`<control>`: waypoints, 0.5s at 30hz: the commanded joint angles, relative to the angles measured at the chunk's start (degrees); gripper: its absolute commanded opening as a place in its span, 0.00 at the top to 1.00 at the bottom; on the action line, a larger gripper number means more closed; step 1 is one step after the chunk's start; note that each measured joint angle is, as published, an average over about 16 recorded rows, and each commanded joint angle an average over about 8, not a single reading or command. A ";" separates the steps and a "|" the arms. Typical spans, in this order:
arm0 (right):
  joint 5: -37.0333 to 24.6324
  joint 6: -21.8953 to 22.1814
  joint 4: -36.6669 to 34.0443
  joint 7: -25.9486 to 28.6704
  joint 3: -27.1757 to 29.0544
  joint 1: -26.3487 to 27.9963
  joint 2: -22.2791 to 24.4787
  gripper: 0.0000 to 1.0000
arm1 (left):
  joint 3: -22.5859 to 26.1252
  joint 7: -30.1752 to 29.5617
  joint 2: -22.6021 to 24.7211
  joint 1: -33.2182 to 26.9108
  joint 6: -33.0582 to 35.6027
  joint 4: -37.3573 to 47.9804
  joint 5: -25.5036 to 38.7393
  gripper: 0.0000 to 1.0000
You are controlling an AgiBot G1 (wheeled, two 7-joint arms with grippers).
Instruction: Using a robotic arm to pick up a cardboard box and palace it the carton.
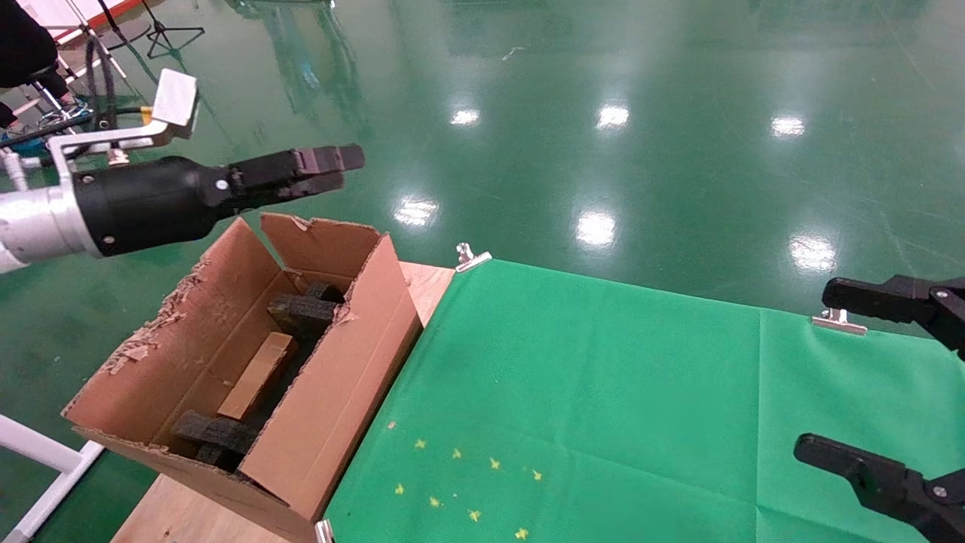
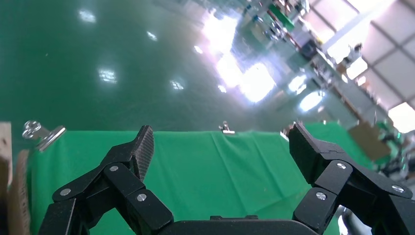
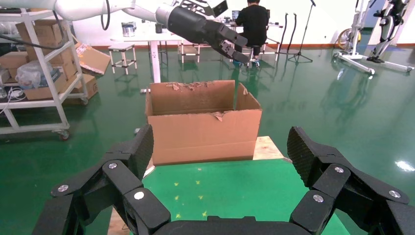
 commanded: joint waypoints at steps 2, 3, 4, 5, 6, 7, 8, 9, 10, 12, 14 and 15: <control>0.00 0.00 0.00 0.00 0.00 0.00 0.00 0.00 | -0.91 1.41 0.03 1.81 -0.05 -3.12 -0.90 0.00; 0.00 0.00 0.00 0.00 0.00 0.00 0.00 0.00 | -1.22 1.90 0.04 2.43 -0.07 -4.20 -1.22 0.00; 0.00 0.00 0.00 0.00 0.00 0.00 0.00 0.00 | -1.54 2.39 0.05 3.06 -0.09 -5.29 -1.53 0.00; 0.00 0.00 0.00 0.00 0.00 0.00 0.00 0.00 | -1.84 2.86 0.05 3.66 -0.11 -6.32 -1.83 0.00; 0.00 0.00 0.00 0.00 0.00 0.00 0.00 0.00 | -2.14 3.33 0.06 4.26 -0.13 -7.36 -2.13 0.00; 0.00 0.00 0.00 0.00 0.00 0.00 0.00 0.00 | -2.45 3.80 0.07 4.86 -0.14 -8.41 -2.44 0.00; 0.00 0.00 0.00 0.00 0.00 0.00 0.00 0.00 | -2.75 4.27 0.08 5.47 -0.16 -9.45 -2.74 0.00; 0.00 0.00 0.00 0.00 0.00 0.00 0.00 0.00 | -3.06 4.74 0.09 6.07 -0.18 -10.49 -3.04 0.00; 0.00 0.00 0.00 0.00 0.00 0.00 0.00 0.00 | -3.37 5.23 0.10 6.69 -0.20 -11.56 -3.35 0.00; 0.00 0.00 0.00 0.00 0.00 0.00 0.00 0.00 | -3.97 6.17 0.12 7.89 -0.23 -13.64 -3.95 0.00; 0.00 0.00 0.00 0.00 0.00 0.00 0.00 0.00 | -4.58 7.11 0.14 9.10 -0.27 -15.72 -4.56 0.00; 0.00 0.00 0.00 0.00 0.00 0.00 0.00 0.00 | -4.88 7.58 0.14 9.70 -0.29 -16.76 -4.86 0.00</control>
